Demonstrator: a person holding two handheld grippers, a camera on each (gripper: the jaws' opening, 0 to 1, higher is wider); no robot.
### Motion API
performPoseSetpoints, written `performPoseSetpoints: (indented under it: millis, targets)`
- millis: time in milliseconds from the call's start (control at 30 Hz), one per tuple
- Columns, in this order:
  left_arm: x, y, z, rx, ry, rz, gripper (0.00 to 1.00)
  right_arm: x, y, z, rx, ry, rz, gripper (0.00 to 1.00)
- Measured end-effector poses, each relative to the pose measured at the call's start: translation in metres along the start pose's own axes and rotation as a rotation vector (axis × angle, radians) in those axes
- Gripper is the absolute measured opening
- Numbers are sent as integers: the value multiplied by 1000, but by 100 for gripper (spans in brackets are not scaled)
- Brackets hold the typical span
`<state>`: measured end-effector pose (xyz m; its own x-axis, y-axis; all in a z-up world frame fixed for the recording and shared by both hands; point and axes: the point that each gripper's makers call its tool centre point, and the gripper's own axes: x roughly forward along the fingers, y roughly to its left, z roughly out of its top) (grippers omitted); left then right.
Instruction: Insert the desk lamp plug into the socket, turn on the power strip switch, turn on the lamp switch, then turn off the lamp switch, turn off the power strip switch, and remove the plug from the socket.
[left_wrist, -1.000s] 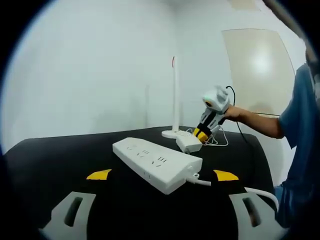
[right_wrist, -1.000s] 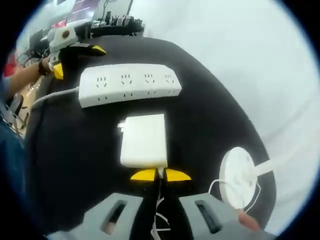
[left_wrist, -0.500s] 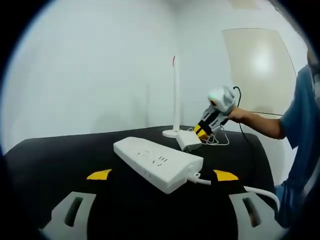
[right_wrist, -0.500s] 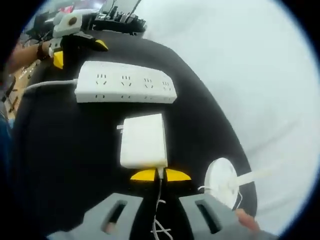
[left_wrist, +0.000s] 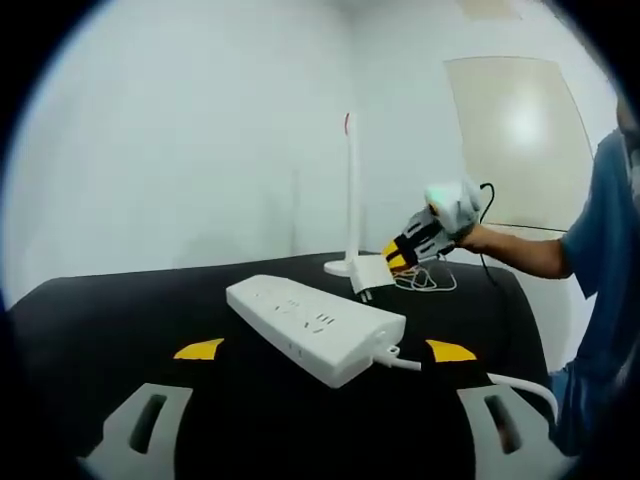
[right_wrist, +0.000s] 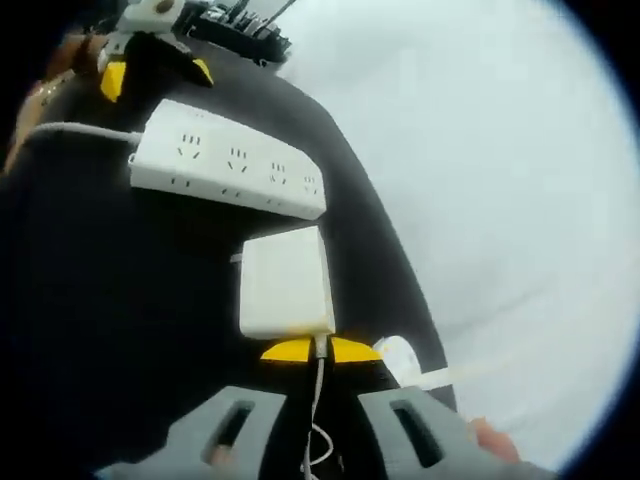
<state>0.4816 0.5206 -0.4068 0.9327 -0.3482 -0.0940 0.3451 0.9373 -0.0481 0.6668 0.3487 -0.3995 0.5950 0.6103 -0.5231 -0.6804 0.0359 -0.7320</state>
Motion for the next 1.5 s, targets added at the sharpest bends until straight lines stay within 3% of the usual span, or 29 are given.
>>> performPoseSetpoints:
  millis: [200, 467, 800, 1100, 1500]
  targets:
    - [1, -1, 1, 1, -3, 0, 75, 7, 4, 0, -36, 3, -36, 6]
    - [0, 0, 2, 0, -9, -1, 75, 5, 2, 8, -145, -38, -134, 6]
    - [0, -3, 1, 4, -5, -3, 75, 3, 8, 18, -270, -142, -226, 6]
    - [0, 4, -1, 4, -1, -2, 74, -2, 15, 17, -344, -166, -259, 7]
    - [0, 2, -2, 7, 7, -4, 74, -12, 23, 19, -363, -173, -256, 7]
